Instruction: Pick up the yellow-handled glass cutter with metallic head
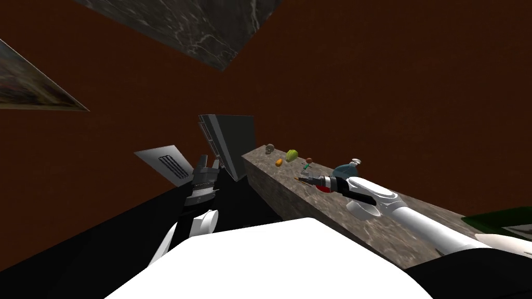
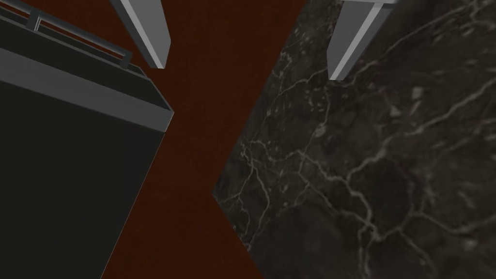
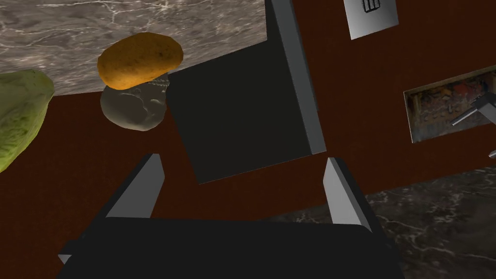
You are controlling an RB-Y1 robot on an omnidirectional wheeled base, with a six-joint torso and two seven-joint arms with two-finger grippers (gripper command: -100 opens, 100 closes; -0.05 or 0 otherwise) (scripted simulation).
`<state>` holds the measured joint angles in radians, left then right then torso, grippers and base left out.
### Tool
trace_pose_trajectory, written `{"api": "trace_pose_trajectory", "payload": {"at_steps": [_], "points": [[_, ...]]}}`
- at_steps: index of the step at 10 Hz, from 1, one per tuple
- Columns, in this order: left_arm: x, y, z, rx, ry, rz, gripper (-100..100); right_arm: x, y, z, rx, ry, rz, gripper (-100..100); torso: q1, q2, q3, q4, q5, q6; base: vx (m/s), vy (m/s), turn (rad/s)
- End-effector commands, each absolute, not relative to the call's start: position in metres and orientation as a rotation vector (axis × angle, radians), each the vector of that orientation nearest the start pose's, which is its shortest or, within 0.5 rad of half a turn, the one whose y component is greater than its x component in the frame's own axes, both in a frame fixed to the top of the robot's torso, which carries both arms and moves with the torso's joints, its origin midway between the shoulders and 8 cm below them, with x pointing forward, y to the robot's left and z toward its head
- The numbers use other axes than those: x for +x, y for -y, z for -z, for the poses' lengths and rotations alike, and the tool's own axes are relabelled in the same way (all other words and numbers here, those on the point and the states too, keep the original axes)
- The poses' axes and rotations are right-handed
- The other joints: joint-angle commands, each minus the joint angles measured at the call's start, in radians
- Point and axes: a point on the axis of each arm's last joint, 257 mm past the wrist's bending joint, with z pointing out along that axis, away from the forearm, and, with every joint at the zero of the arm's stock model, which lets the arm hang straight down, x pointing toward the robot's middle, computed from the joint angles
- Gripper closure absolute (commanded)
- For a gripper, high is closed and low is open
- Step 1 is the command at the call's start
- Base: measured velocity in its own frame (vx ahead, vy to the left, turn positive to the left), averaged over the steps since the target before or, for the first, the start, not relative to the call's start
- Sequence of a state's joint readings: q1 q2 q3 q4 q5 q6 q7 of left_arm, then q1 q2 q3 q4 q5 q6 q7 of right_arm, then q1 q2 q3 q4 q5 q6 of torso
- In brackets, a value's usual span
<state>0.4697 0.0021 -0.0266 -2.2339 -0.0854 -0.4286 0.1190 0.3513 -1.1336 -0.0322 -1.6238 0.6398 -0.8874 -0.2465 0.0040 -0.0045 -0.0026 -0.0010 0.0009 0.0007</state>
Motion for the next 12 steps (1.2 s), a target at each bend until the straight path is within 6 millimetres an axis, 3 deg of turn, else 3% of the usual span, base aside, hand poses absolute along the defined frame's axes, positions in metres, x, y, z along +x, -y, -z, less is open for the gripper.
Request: {"api": "trace_pose_trajectory", "payload": {"at_steps": [1,2,5,6,7,8,9,10,11,12], "points": [[0.369,-0.261,0.001,-0.730,-0.695,1.371,0,0.360,0.354,0.216,-0.517,-1.968,-0.749,-100,0.000,0.000,0.000,0.000,0.000,0.000,0.059,0.040,0.083],[0.369,-0.261,0.001,-0.730,-0.695,1.371,0,0.349,0.374,0.233,-0.565,-2.039,-0.691,-100,-0.001,0.000,0.000,0.000,0.000,0.001,0.054,0.051,0.166],[0.369,-0.261,0.001,-0.730,-0.695,1.371,0,0.335,0.409,0.255,-0.579,-2.131,-0.614,-100,0.001,0.000,0.000,0.000,0.000,0.000,0.053,0.050,0.102],[0.369,-0.261,0.001,-0.730,-0.695,1.371,0,0.321,0.428,0.269,-0.625,-2.198,-0.563,-100,0.000,0.001,0.000,0.000,0.000,0.001,0.068,0.052,0.158],[0.369,-0.261,0.001,-0.730,-0.695,1.371,0,0.320,0.435,0.271,-0.610,-2.208,-0.552,-100,0.000,0.000,0.000,0.000,0.000,0.000,0.058,0.035,0.071],[0.369,-0.261,0.001,-0.730,-0.695,1.371,0,0.303,0.459,0.285,-0.642,-2.281,-0.496,-100,-0.001,0.000,0.000,0.000,0.000,0.001,0.063,0.046,0.122],[0.369,-0.261,0.001,-0.730,-0.695,1.371,0,0.303,0.460,0.285,-0.640,-2.283,-0.494,-100,0.000,0.000,0.000,0.000,0.000,0.001,0.054,0.045,0.064],[0.369,-0.261,0.001,-0.730,-0.695,1.371,0,0.285,0.483,0.297,-0.671,-2.351,-0.444,-100,0.000,0.001,0.000,0.000,0.000,0.001,0.051,0.069,0.143],[0.369,-0.261,0.001,-0.730,-0.695,1.371,0,0.285,0.485,0.297,-0.667,-2.353,-0.441,-100,0.001,0.001,0.001,0.000,0.000,0.000,0.047,0.052,0.051],[0.369,-0.261,0.001,-0.730,-0.695,1.371,0,0.266,0.507,0.307,-0.695,-2.419,-0.394,-100,0.001,0.002,0.001,0.000,0.000,0.001,0.079,0.048,0.104]]}}
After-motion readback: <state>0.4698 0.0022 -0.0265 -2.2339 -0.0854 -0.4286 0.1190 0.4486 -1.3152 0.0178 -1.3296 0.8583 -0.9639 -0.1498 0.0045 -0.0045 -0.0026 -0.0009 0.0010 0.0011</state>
